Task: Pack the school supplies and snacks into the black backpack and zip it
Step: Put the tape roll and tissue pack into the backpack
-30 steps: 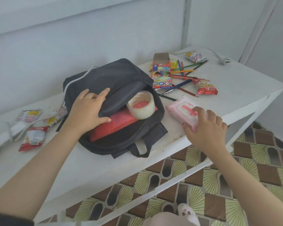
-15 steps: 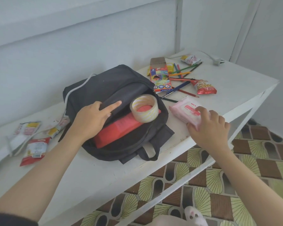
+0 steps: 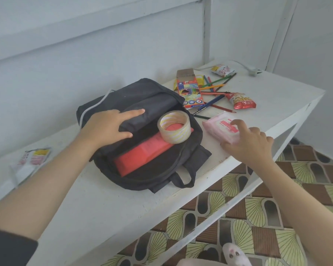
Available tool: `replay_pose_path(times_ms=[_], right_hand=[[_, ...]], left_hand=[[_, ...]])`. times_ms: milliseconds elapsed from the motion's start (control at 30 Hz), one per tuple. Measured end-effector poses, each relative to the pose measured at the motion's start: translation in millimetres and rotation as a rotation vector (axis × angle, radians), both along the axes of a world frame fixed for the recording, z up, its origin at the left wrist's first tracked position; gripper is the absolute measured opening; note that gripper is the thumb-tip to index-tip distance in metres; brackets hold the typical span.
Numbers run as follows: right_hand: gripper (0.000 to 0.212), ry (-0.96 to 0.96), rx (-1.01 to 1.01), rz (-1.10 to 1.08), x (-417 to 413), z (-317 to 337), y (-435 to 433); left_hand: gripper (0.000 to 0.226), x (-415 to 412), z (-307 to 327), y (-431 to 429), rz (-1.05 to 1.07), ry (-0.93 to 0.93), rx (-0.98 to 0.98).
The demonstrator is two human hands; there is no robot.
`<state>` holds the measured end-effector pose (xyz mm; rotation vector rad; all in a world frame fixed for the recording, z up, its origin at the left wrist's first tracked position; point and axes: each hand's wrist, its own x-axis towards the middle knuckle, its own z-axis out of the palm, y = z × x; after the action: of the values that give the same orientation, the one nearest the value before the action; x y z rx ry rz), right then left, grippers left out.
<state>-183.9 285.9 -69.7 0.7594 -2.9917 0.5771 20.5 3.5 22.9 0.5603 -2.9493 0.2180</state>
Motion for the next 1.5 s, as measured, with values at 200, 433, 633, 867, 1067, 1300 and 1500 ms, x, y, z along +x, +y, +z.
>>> replay_pose_path(times_ms=[200,433,633,867,1067,1300,1500], right_hand=[[0.051,-0.104,-0.268,-0.036,11.1,5.2,-4.0],[0.052,-0.160,-0.714,0.136,54.4,29.8,-22.9],[0.055,0.076,-0.612,0.475,95.1,48.6,-59.3],[0.051,0.279,-0.426,0.488,122.7,51.8,-145.0],[0.056,0.160,-0.255,0.457,137.7,49.9,-201.1],[0.061,-0.229,-0.386,0.717,133.3,52.8,-184.2],[0.058,0.095,-0.205,0.843,137.2,40.7,-151.9]], left_hand=[[0.065,-4.5,41.8,-6.7,-0.107,0.012,-0.183],[0.060,-4.5,71.1,-21.1,-0.189,0.085,-0.358],[0.057,-3.7,83.4,-19.4,-0.224,0.096,-0.402],[0.061,-3.6,86.6,-21.9,-0.240,0.076,-0.428],[0.060,-0.2,88.4,-23.4,-0.195,0.029,-0.416],[0.061,5.1,83.4,-25.5,-0.206,0.028,-0.407],[0.063,5.2,81.9,-24.9,-0.171,-0.007,-0.406]])
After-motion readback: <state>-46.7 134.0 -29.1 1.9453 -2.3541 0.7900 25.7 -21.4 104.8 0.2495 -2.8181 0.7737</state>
